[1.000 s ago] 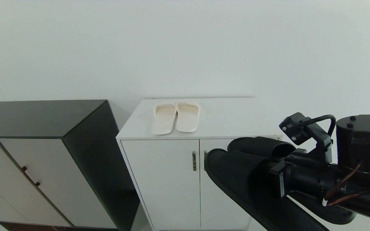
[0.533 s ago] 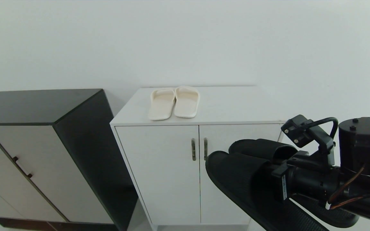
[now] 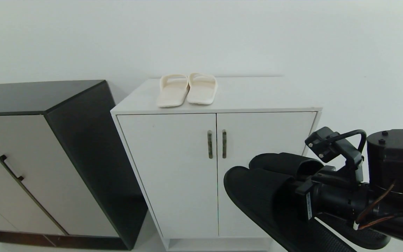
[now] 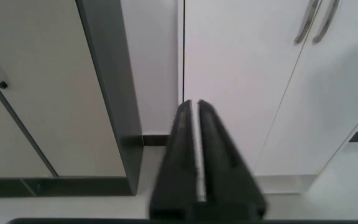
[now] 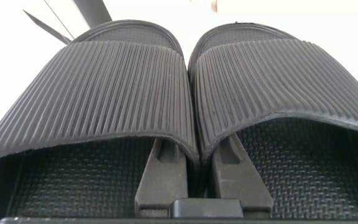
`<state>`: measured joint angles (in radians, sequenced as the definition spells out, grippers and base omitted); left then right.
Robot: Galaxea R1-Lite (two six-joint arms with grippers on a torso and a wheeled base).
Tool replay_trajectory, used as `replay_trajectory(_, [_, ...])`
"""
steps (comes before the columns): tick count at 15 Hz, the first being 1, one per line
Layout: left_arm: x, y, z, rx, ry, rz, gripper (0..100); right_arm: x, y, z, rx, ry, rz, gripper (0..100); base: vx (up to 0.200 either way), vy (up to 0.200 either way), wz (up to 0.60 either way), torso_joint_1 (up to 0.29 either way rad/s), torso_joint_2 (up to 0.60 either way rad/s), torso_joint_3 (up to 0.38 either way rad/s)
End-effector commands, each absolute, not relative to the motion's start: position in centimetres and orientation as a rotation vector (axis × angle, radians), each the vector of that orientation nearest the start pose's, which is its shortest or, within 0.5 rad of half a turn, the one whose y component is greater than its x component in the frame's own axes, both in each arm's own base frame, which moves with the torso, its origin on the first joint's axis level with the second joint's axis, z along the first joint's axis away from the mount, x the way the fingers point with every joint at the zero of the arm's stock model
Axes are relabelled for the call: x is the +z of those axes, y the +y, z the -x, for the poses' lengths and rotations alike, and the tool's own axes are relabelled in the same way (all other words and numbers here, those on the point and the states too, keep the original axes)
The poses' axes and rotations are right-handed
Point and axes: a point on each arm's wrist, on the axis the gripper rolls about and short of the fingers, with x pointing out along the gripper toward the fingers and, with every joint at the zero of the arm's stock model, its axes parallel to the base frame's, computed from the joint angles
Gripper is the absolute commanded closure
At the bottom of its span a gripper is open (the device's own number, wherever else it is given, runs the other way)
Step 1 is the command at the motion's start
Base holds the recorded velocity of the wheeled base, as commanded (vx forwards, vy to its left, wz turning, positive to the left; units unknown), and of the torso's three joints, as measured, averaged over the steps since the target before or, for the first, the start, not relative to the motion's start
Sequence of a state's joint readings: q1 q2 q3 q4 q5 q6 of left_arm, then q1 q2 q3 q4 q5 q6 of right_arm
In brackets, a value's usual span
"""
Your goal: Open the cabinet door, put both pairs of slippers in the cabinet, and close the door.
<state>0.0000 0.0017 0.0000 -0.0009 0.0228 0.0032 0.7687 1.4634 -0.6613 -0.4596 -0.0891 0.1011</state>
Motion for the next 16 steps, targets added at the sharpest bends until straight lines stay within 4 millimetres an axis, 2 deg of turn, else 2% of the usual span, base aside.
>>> replay_trajectory(1, [7.6,0.1,2.3,0.023,0.0,-0.003,0,18.8,16.7,-17.5,0.656,0.362,0.054,100,0.0,0.0,0.0,-0.163,0.49,0.325])
replay_trajectory(7, [7.6,0.0,2.3,0.02,0.002,-0.009,0,18.6,16.7,-17.5,0.656,0.367,0.063,100,0.0,0.0,0.0,-0.138,0.47,0.333])
replay_trajectory(13, [7.8,0.0,2.3,0.011,-0.009,-0.014,0,18.1,16.9,-17.3,0.668,0.38,0.07,100,0.0,0.0,0.0,-0.073,0.45,0.371])
replay_trajectory(14, [9.6,0.0,2.6,0.0,-0.044,-0.009,0,18.2,16.9,-17.3,0.669,0.377,0.068,100,0.0,0.0,0.0,-0.076,0.44,0.413])
replay_trajectory(15, [12.5,0.0,2.6,-0.039,-0.061,0.013,0,18.3,16.9,-17.3,0.669,0.375,0.069,100,0.0,0.0,0.0,-0.017,0.28,0.266])
replay_trajectory(16, [14.7,-0.1,1.7,-0.086,-0.024,0.022,0,18.3,16.9,-17.2,0.669,0.375,0.07,100,0.0,0.0,0.0,-0.007,0.15,0.154])
